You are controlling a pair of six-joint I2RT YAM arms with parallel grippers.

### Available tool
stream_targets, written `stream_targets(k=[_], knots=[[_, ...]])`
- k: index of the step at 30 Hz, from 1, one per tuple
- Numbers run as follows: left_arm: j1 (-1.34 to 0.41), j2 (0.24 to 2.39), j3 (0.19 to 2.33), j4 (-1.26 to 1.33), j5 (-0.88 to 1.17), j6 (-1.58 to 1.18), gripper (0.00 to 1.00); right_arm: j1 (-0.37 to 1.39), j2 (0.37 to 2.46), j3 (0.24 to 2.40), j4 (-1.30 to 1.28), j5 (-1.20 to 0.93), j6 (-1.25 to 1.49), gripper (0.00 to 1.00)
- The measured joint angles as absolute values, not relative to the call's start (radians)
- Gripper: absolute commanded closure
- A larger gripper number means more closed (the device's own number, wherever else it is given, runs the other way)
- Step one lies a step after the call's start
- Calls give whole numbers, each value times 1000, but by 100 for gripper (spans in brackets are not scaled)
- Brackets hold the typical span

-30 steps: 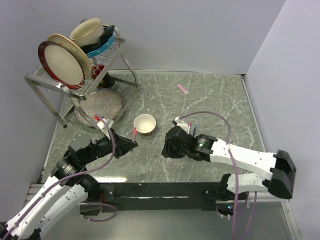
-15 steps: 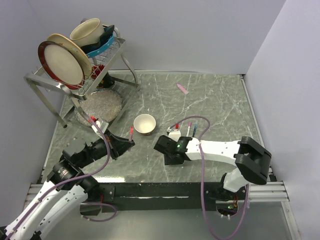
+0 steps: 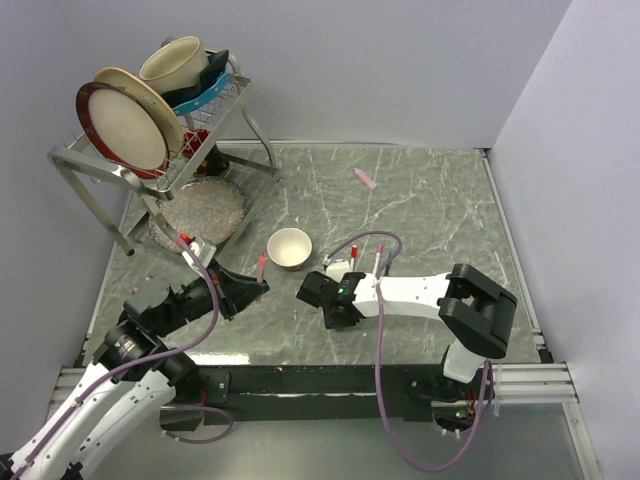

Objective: Insert the pens into the pen caps

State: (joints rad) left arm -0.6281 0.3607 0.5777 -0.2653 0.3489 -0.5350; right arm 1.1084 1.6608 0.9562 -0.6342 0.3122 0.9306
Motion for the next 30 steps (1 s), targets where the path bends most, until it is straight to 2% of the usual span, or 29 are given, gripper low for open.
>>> stream_targets(k=[5, 11, 17, 21, 25, 30], knots=[[-628, 358, 578, -267, 349, -535, 99, 1108, 1670, 965, -632, 313, 916, 92], [-628, 357, 578, -268, 349, -535, 99, 1108, 1674, 973, -638, 314, 896, 100], [-628, 358, 578, -267, 357, -535, 99, 1097, 1662, 1038, -675, 334, 864, 100], [-628, 370, 577, -260, 383, -535, 99, 1093, 1529, 1105, -636, 315, 838, 100], [-628, 382, 576, -250, 416, -535, 99, 1093, 1316, 1119, -455, 270, 833, 100], [-628, 383, 571, -237, 452, -535, 99, 1093, 1175, 1089, -141, 241, 856, 100]])
